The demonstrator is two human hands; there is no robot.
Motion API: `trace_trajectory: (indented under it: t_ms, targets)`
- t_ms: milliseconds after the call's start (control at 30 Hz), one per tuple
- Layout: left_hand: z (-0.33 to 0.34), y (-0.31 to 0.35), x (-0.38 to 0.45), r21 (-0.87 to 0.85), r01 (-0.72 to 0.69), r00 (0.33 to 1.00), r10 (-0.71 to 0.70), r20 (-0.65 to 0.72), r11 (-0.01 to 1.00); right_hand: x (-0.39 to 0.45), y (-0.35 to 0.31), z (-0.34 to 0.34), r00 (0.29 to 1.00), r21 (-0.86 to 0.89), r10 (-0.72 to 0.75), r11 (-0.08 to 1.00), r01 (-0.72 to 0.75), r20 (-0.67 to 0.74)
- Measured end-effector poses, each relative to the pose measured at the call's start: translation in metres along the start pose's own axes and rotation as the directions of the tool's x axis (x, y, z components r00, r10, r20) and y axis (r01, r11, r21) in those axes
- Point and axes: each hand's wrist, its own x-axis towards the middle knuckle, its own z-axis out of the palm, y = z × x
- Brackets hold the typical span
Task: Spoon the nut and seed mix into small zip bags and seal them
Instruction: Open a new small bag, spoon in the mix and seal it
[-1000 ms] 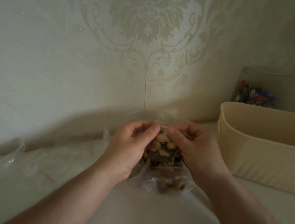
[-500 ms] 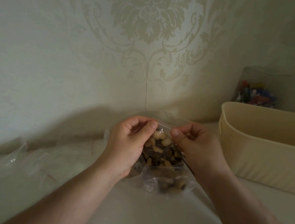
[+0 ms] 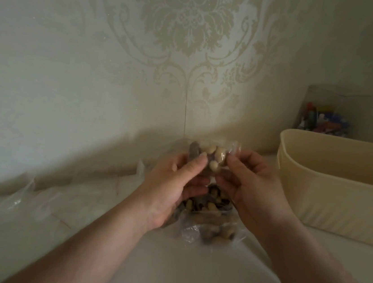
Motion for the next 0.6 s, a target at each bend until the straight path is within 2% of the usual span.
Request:
trace_trajectory:
  t_ms: [67,133,300,367,467,600]
  targets:
    - [0.0009,-0.0002,-0.0005,-0.013,-0.041,0.999,0.041,-0.027,0.999,-0.0017,-0.0016,-0.0004,0.999,0.037,0.030,0.999,-0.032,0.040]
    - [0.0008,0.0016,-0.0006,-0.036,-0.080,0.995,0.077,-0.064,0.996,-0.0048,-0.0026,0.0012,0.996,-0.030,0.057,0.998,-0.055,0.067]
    - [0.0016,0.0032,0.0006,0.008,-0.127,0.986,0.128,-0.105,0.992,-0.0068,0.0006,0.0040,0.998,-0.179,0.001,0.984,0.011,0.070]
    - [0.0021,0.0024,0.0006,0.005,-0.132,0.987,0.131,-0.097,0.991,-0.0067,0.0016,0.0045,0.991,-0.214,-0.014,0.976,0.043,0.135]
    - [0.0019,0.0037,0.0001,-0.008,-0.136,0.985,0.134,-0.112,0.991,-0.0082,0.0030,0.0042,0.974,-0.199,-0.039,0.976,0.084,0.222]
    - [0.0025,0.0034,-0.0012,-0.028,-0.130,0.988,0.127,-0.091,0.991,-0.0063,0.0056,0.0028,0.979,-0.239,-0.059,0.965,0.106,0.196]
